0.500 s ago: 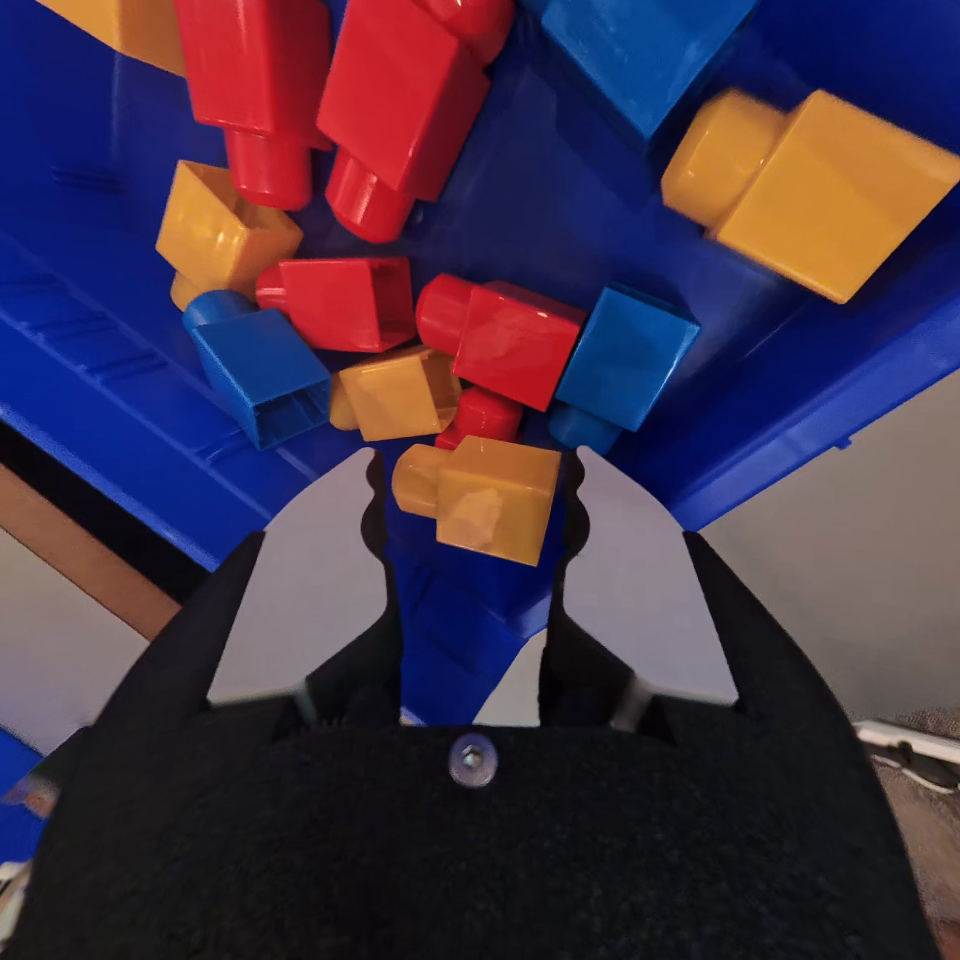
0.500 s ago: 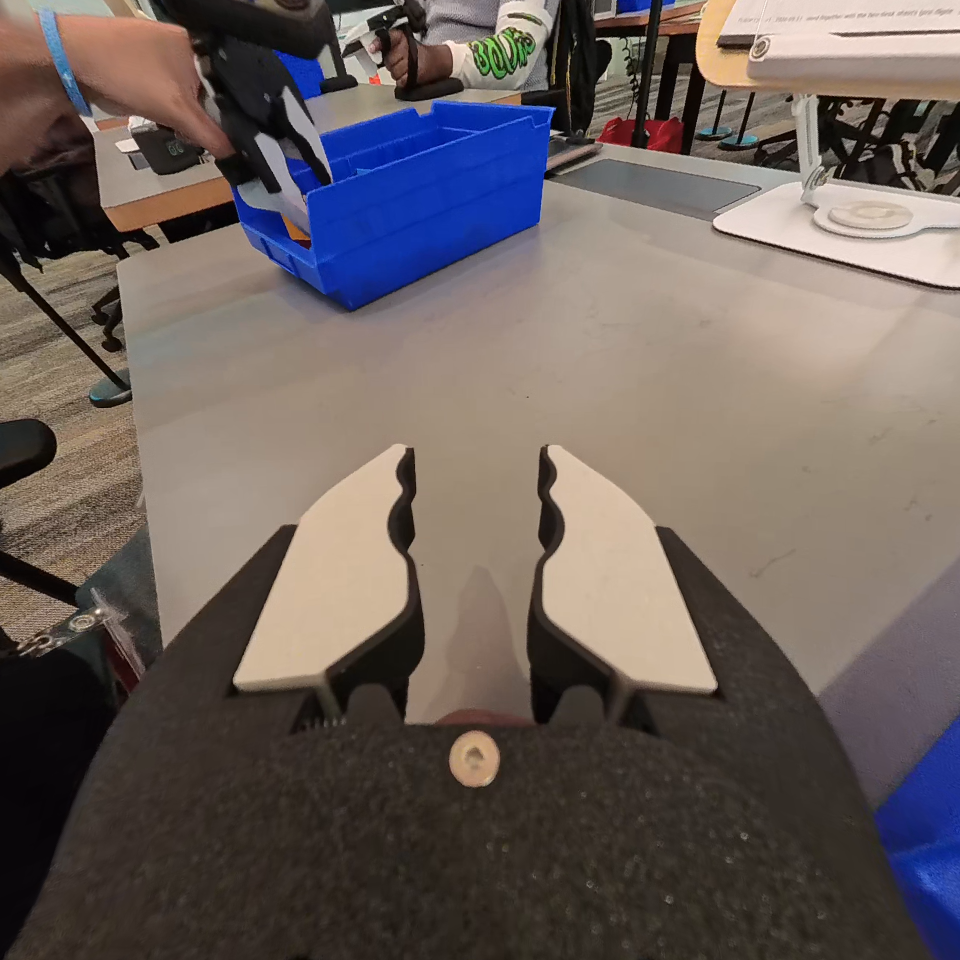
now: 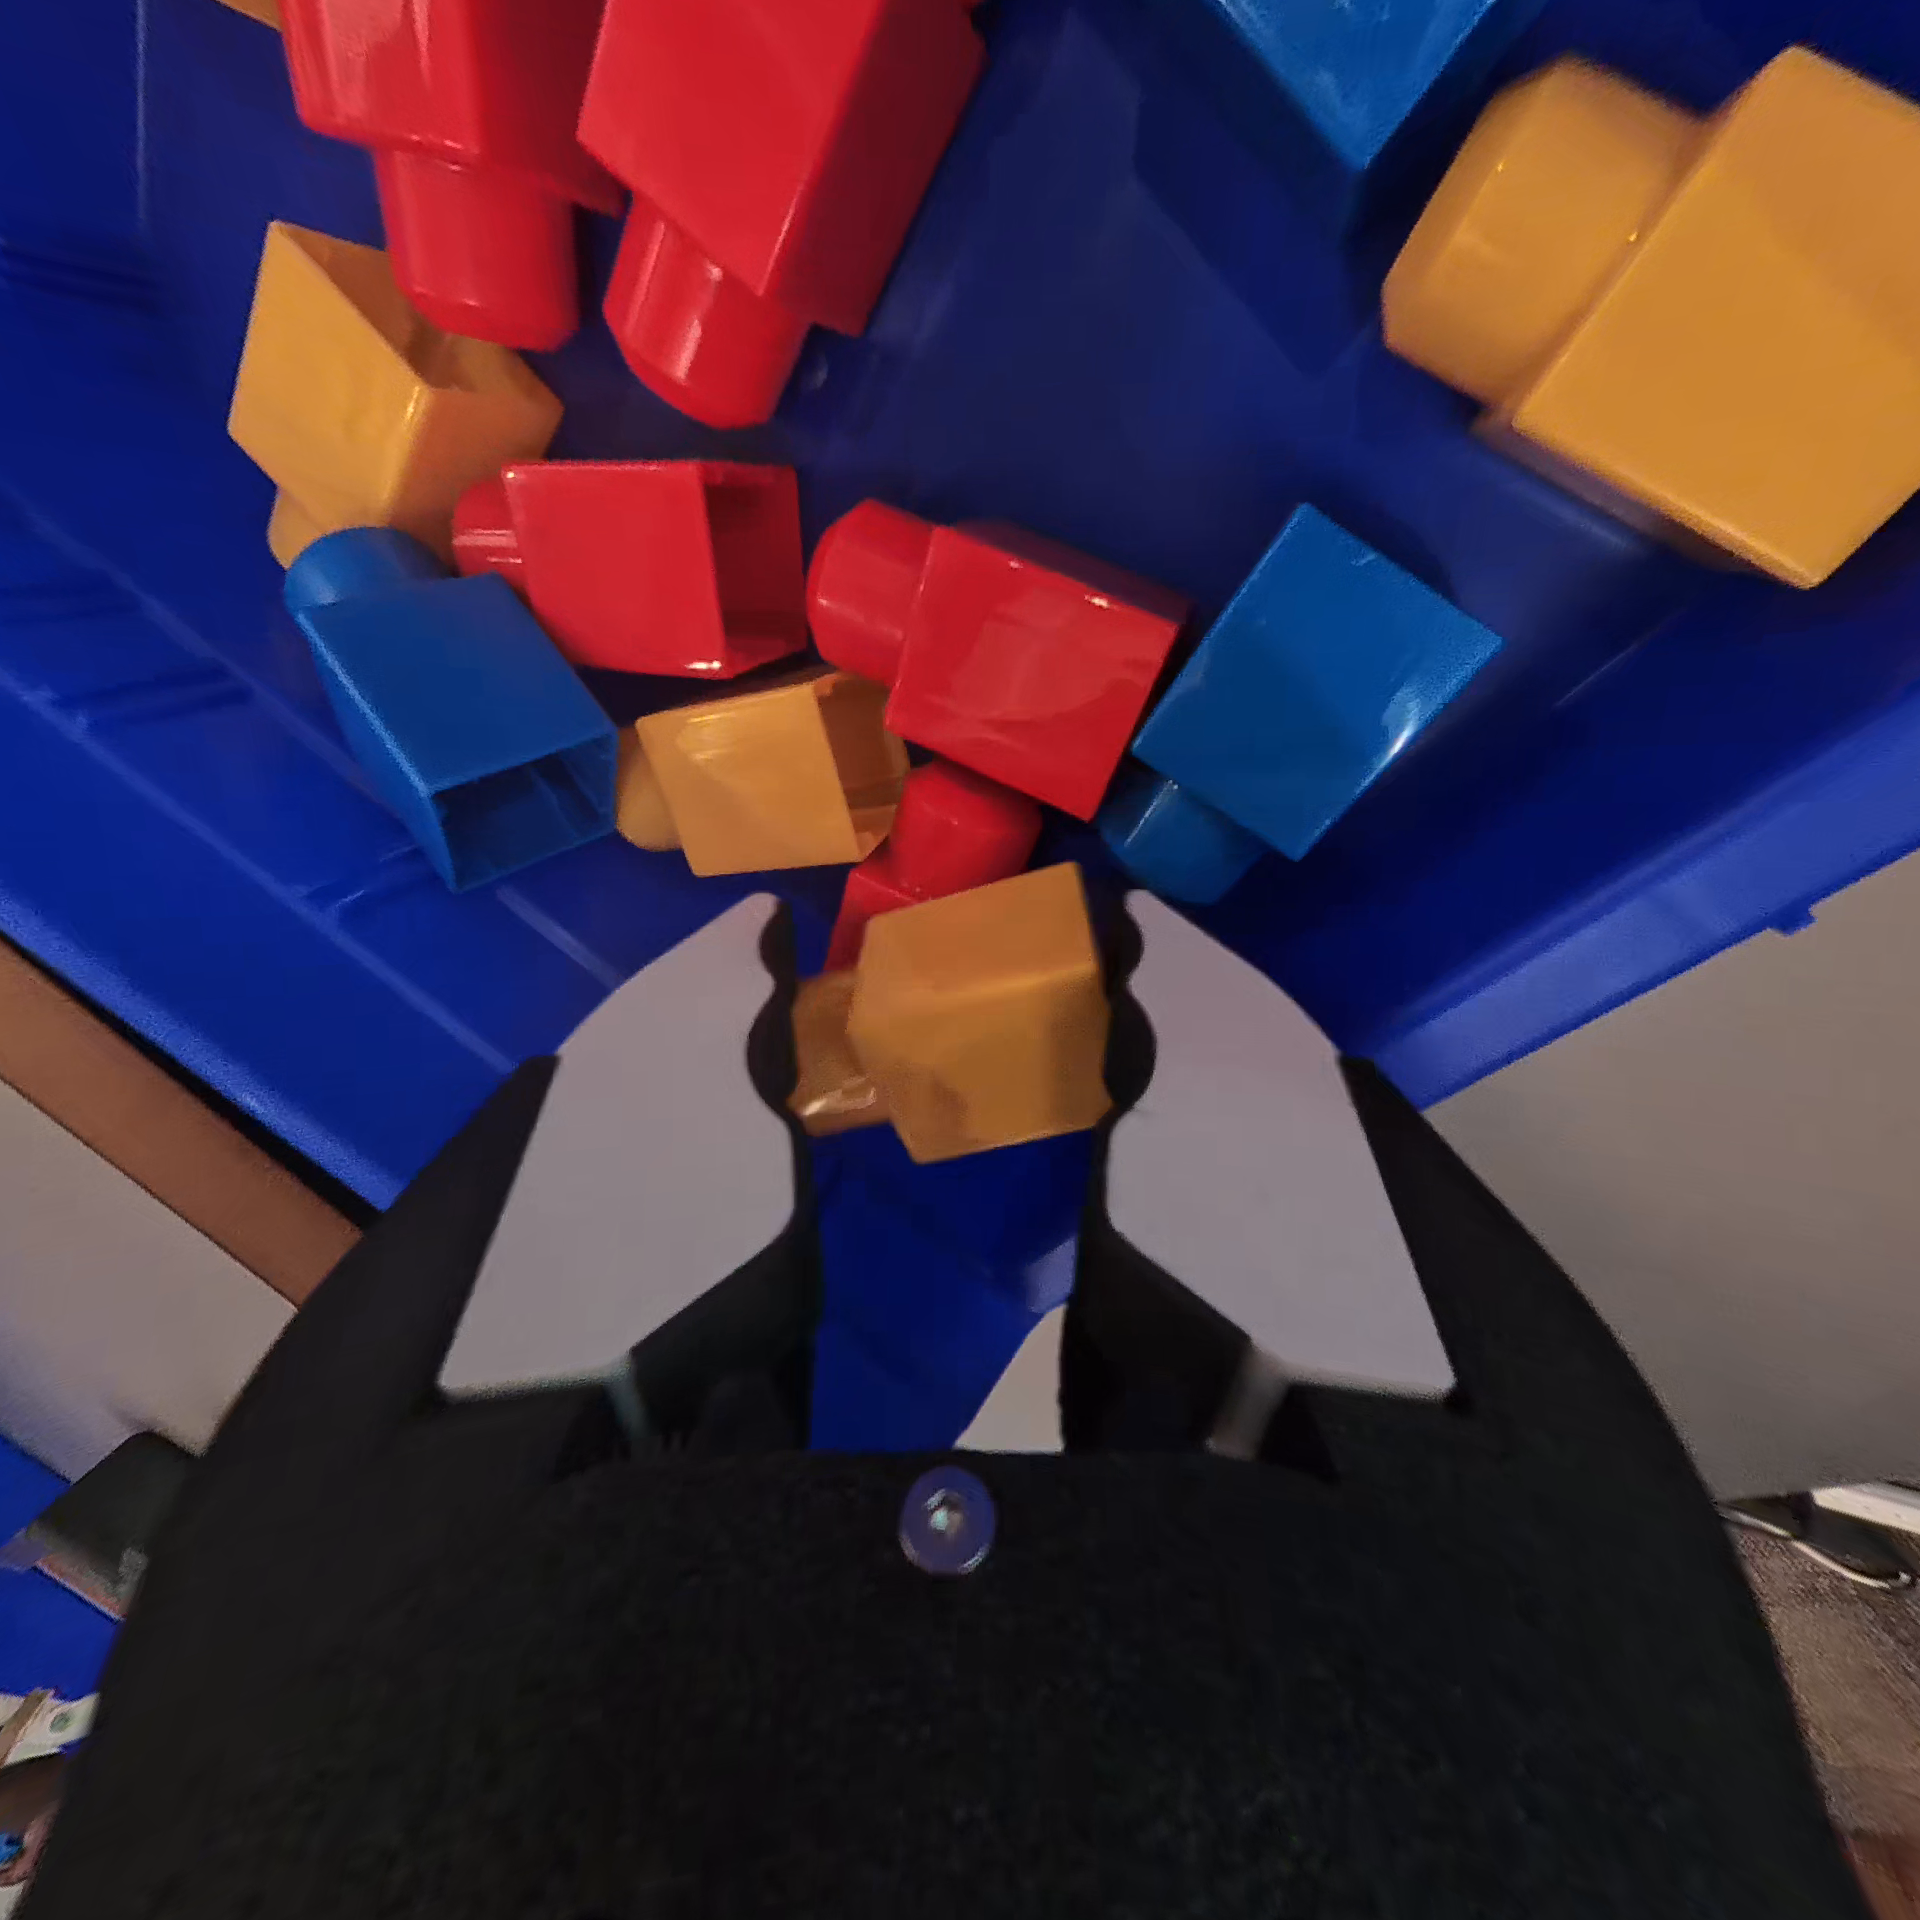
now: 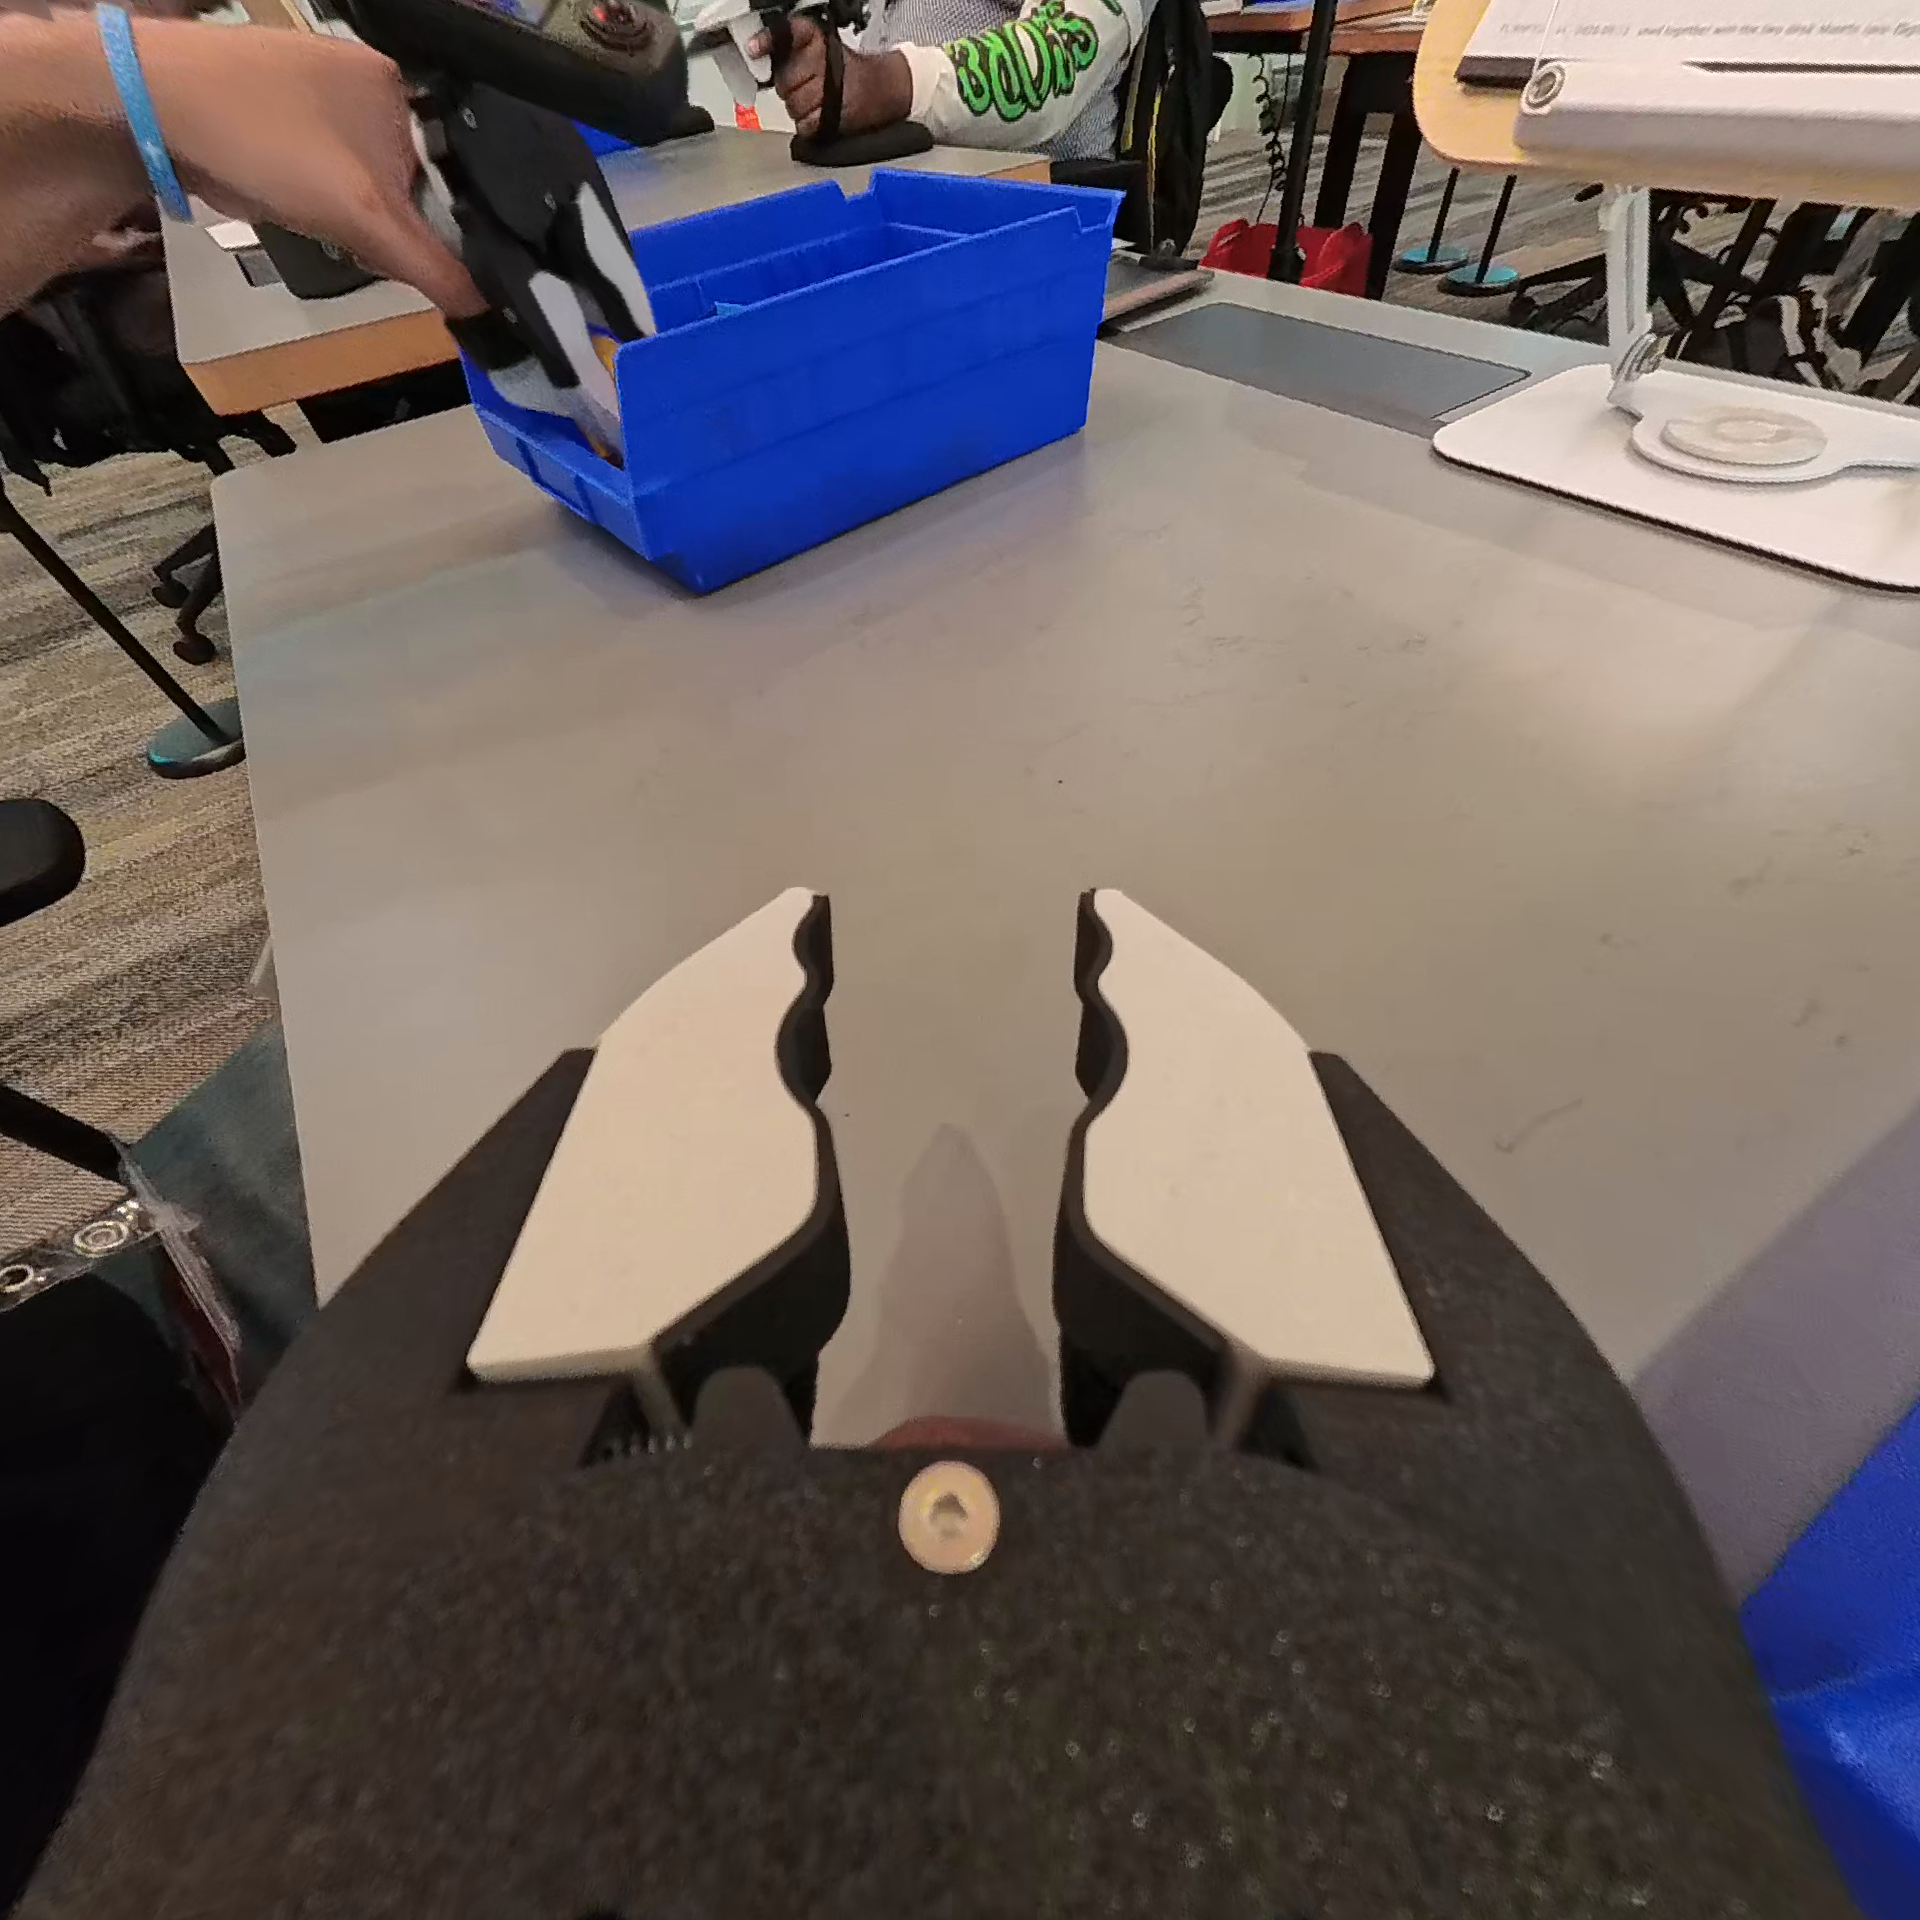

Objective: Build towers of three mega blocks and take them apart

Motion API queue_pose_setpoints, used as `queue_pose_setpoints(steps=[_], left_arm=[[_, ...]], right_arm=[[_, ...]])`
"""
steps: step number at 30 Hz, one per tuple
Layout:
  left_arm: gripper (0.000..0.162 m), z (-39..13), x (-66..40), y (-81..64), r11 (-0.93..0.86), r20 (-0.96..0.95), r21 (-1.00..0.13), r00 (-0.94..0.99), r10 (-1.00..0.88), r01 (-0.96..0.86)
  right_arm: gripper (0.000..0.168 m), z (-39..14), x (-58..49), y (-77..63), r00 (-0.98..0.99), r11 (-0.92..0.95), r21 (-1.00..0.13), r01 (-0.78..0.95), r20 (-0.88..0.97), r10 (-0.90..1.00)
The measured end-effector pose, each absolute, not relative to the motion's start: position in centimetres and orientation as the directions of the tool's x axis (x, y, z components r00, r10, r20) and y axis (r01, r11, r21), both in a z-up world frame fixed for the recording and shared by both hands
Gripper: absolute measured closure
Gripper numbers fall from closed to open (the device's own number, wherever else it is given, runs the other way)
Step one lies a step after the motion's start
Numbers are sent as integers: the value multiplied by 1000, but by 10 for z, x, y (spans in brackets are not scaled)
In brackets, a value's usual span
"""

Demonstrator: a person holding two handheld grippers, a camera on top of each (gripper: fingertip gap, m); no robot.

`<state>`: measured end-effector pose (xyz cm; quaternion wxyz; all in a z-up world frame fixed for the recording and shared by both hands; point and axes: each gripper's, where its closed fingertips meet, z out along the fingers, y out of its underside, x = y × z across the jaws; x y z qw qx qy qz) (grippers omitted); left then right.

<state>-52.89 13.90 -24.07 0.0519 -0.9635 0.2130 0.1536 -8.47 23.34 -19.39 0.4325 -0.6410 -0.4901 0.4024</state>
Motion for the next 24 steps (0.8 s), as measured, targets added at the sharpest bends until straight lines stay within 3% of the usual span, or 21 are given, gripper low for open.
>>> queue_pose_setpoints(steps=[2,9,13,18,24], left_arm=[[136,-244,-528,139,-899,-312,-24,857,-409,-438],[136,-234,-531,145,-904,-326,-118,876,-355,-410],[136,-206,-523,159,-866,-327,-297,895,-303,-402],[136,-159,-492,187,-667,-378,-574,876,-298,-475],[136,-103,-443,208,-382,-440,-750,839,-320,-540]], right_arm=[[124,-194,-84,234,199,-137,-949,285,-81,977],[124,-196,-85,236,199,-166,-946,279,-112,974],[125,-195,-88,233,188,-180,-947,267,-132,973],[125,-194,-101,229,159,-180,-945,274,-140,977],[124,-168,-137,230,36,-319,-923,217,-319,947]])
